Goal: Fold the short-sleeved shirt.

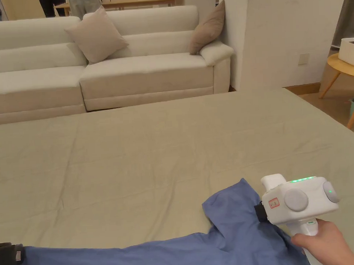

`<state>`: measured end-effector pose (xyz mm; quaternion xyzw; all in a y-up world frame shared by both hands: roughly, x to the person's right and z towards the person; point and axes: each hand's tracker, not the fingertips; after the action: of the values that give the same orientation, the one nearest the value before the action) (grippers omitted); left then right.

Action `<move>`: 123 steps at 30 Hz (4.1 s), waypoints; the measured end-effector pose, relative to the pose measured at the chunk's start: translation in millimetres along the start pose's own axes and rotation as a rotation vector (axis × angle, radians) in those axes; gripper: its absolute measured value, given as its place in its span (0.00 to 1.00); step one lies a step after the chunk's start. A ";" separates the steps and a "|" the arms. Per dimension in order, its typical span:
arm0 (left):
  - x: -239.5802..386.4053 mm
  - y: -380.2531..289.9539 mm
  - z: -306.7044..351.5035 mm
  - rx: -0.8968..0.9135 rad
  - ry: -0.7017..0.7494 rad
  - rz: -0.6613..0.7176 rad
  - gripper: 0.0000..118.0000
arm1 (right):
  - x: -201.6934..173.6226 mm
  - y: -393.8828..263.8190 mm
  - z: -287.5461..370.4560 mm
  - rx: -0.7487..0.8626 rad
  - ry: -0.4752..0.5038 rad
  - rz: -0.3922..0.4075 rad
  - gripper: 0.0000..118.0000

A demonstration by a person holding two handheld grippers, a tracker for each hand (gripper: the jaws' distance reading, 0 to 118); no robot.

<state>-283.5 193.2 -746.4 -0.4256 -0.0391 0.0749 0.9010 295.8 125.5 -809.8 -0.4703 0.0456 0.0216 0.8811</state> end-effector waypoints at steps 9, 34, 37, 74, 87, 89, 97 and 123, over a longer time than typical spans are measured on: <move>-2.6 -23.4 73.7 0.087 -0.003 -0.009 0.04 | 11.7 -38.9 148.9 0.315 0.125 -0.116 0.02; -48.4 -261.7 149.2 -0.215 0.074 0.122 0.04 | 7.8 -306.1 211.0 -0.132 0.180 -0.170 0.02; -48.8 -269.6 139.6 -0.238 0.076 0.112 0.05 | 2.0 -314.8 205.9 -0.134 0.166 -0.142 0.02; -144.1 -188.3 147.6 -0.100 -0.584 0.631 0.00 | -41.5 -164.8 362.9 0.587 0.128 -0.057 0.00; -162.8 -212.0 48.7 -0.301 -0.679 0.584 0.99 | -39.3 -168.2 325.1 0.490 0.211 -0.183 0.00; -157.0 -213.3 41.3 -0.350 -0.754 0.614 0.99 | -34.6 -169.9 320.6 0.483 0.271 -0.231 0.00; -144.4 -213.3 23.2 -0.464 -0.506 0.500 0.04 | -33.7 -174.7 311.6 0.466 0.246 -0.227 0.00; -237.6 -154.0 159.2 -0.323 -0.260 0.609 0.04 | -59.4 -177.5 318.9 0.434 0.242 -0.183 0.00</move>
<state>-523.4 177.8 -528.0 -0.5414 -0.0360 0.3861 0.7460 270.2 291.9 -480.5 -0.2715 0.1117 -0.1249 0.9477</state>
